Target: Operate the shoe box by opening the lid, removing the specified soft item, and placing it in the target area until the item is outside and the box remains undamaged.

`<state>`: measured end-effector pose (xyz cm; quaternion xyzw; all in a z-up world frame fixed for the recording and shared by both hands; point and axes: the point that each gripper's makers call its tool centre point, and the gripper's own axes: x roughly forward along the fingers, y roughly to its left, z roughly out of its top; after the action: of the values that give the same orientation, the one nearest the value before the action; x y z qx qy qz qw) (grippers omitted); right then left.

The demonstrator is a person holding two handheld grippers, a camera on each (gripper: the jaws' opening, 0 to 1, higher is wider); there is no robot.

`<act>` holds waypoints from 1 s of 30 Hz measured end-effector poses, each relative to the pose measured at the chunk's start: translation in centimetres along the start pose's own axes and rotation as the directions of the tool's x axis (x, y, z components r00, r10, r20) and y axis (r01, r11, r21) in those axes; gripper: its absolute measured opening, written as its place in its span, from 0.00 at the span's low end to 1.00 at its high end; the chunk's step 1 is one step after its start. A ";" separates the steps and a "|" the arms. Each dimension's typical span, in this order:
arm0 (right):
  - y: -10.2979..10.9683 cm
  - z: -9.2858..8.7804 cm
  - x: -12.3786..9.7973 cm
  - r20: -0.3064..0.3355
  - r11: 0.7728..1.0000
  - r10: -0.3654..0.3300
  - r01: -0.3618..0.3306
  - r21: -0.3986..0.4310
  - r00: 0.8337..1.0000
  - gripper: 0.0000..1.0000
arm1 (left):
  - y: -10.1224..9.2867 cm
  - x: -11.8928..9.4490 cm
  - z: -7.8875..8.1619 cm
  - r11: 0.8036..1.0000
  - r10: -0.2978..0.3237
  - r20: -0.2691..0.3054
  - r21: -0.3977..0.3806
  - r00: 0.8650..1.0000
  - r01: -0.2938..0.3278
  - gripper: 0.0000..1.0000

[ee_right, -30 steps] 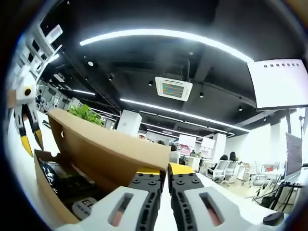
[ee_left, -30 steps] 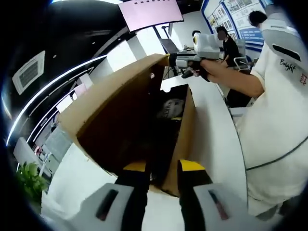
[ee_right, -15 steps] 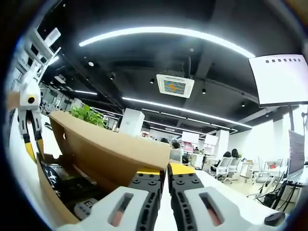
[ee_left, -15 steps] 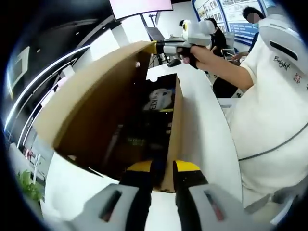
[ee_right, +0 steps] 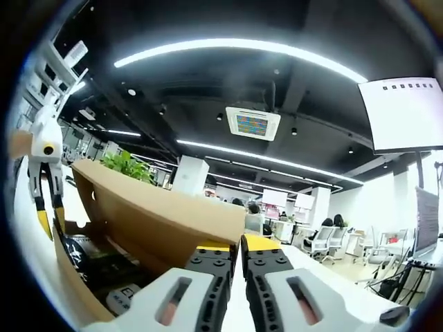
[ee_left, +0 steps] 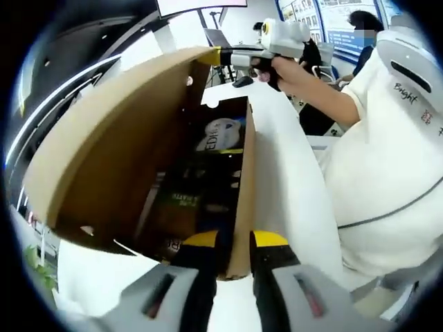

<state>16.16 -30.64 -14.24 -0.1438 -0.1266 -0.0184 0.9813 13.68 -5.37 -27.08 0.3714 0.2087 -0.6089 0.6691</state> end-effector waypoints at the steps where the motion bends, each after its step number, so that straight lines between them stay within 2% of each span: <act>1: 0.0 0.0 0.0 -0.001 1.000 -0.002 0.002 0.005 1.000 0.02 | 0.1 0.1 -0.1 1.000 0.004 -0.005 0.003 1.000 -0.004 0.16; 5: -0.1 0.0 -0.1 0.001 0.999 0.000 0.000 0.049 1.000 0.02 | 0.2 0.6 -0.7 0.999 0.013 -0.046 0.034 0.999 -0.012 0.18; 7: 0.0 0.0 0.0 0.002 0.998 0.002 -0.002 0.055 1.000 0.02 | 0.2 0.7 -1.0 1.000 0.002 -0.063 0.024 0.998 -0.001 0.17; 10: 0.0 0.0 0.0 0.004 0.998 0.009 -0.009 0.066 1.000 0.02 | 0.3 0.7 -1.0 1.000 -0.004 -0.060 0.029 0.998 0.006 0.11; 11: 0.0 0.0 0.0 0.003 0.998 0.011 -0.011 0.059 1.000 0.02 | -0.1 0.7 -1.0 1.000 -0.027 -0.064 0.006 0.998 0.028 0.08; 13: 0.0 -0.1 0.0 -0.013 0.998 0.014 -0.013 0.056 1.000 0.02 | -0.1 0.7 -1.0 0.999 -0.033 -0.071 0.030 0.997 0.035 0.07; 17: -0.3 0.2 0.5 -0.023 0.998 0.018 -0.016 0.067 1.000 0.02 | -0.3 0.8 -1.1 0.999 -0.044 -0.091 0.012 0.995 0.045 0.06; 20: -0.4 0.3 0.9 -0.033 0.996 0.023 -0.020 0.082 0.999 0.02 | -0.5 0.8 -1.1 0.999 -0.039 -0.102 0.032 0.994 0.042 0.05; 27: -0.5 0.7 1.8 -0.027 1.000 0.014 -0.014 0.001 1.000 0.02 | -0.5 0.8 -1.2 0.999 -0.008 -0.117 0.039 0.993 0.013 0.05; 28: -0.7 0.8 1.9 -0.029 1.000 0.021 -0.021 0.005 0.999 0.02 | -0.4 0.8 -1.2 0.999 -0.012 -0.116 0.031 0.993 0.016 0.05; 30: -0.6 0.8 2.0 -0.029 0.996 0.047 -0.045 0.083 0.998 0.02 | -0.3 0.8 -1.2 1.000 -0.022 -0.111 0.001 0.994 0.022 0.05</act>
<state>17.84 -30.96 -12.84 -0.1059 -0.1087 0.0074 0.9884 13.75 -4.95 -28.50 0.4031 0.2488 -0.5950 0.6493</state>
